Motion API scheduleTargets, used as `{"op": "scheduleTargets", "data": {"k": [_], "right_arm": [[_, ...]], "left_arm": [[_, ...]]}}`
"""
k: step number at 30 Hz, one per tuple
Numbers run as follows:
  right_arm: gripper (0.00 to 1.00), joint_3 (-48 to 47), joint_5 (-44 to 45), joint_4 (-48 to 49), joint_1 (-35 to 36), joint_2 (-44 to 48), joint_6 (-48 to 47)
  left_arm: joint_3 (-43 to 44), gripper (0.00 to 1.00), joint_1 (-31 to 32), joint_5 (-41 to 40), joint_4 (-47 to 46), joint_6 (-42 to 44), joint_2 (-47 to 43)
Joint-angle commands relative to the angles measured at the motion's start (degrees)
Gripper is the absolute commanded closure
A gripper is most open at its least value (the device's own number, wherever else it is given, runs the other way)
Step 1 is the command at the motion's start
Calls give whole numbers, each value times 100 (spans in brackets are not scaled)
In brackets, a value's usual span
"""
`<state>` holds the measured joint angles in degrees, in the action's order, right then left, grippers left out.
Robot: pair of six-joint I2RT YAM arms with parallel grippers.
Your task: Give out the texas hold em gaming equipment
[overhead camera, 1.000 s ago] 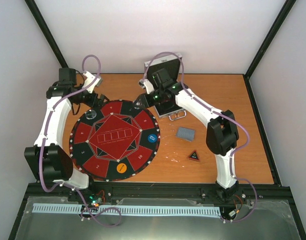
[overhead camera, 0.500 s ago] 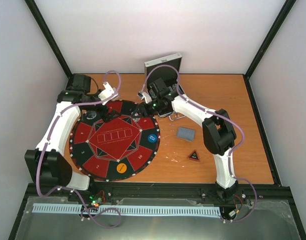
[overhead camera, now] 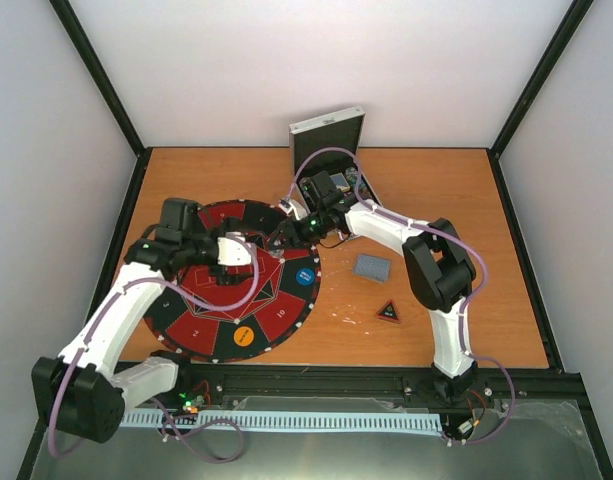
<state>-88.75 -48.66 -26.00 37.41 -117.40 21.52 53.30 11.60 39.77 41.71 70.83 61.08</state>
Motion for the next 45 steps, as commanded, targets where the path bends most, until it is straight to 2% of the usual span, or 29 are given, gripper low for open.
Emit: {"op": "scheduleTargets", "data": {"k": [1, 8, 16, 24, 26, 45], "right_arm": [[97, 66, -353, 295, 56, 331, -47], [97, 40, -460, 262, 56, 266, -108], [97, 74, -274, 31, 56, 188, -282], [97, 451, 175, -196, 56, 147, -617], [97, 351, 388, -310, 56, -8, -746], [97, -346, 164, -413, 48, -1014, -888]], "left_arm": [[-41, 0, 137, 282, -1571, -350, 432], [-501, 0, 149, 682, -1698, 60, 811], [-653, 0, 150, 546, -2207, -119, 1333], [-747, 0, 150, 591, -2038, -232, 1485], [-820, 0, 150, 547, -2042, -309, 1504], [-988, 0, 223, 294, -2557, -737, 2065]]}}
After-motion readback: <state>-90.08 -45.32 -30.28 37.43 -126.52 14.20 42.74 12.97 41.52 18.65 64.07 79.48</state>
